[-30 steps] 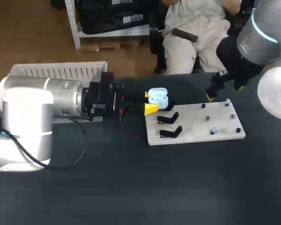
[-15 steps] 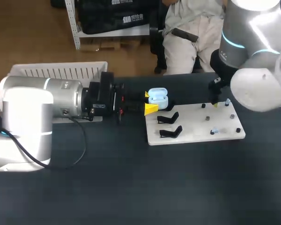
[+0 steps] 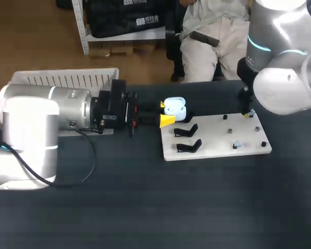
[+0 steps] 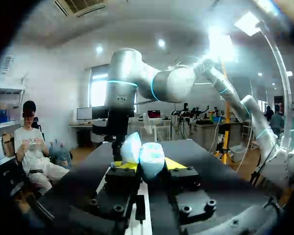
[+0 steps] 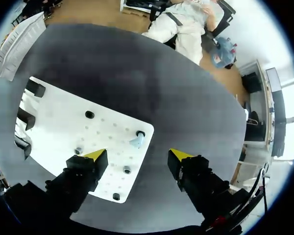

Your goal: Pick up each earbud case from the left stands, insert the matching earbuds, close the lid, and place the case in the box.

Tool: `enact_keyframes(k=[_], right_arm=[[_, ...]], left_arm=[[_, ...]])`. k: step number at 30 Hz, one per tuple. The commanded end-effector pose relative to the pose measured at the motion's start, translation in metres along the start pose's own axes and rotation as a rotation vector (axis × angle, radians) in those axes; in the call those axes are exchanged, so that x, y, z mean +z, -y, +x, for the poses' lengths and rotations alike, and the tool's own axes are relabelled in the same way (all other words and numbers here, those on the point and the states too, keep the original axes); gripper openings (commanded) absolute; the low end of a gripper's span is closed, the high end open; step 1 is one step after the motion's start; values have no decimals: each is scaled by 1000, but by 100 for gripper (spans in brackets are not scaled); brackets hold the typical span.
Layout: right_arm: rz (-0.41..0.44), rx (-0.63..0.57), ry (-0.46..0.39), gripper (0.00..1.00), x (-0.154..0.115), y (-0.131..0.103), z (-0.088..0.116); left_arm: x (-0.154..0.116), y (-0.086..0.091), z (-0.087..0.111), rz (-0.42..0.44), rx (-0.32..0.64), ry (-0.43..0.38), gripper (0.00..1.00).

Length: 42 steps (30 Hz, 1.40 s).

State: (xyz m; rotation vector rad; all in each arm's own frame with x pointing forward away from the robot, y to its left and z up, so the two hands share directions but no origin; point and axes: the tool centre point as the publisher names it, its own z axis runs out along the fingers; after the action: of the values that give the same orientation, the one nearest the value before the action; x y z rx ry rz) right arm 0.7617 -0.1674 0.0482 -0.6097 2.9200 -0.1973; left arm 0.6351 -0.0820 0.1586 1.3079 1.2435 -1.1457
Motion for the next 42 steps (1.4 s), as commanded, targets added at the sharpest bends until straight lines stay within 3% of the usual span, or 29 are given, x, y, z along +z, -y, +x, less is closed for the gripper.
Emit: enact_keyframes(k=[1,42], right_arm=[[-4,-1,6,49,4,0,0],[31,12,-16,27,25,-1,-12]], left_arm=[[0,-1,0,2,-1,-1,0],[0,-1,0,2,-1,-1,0]])
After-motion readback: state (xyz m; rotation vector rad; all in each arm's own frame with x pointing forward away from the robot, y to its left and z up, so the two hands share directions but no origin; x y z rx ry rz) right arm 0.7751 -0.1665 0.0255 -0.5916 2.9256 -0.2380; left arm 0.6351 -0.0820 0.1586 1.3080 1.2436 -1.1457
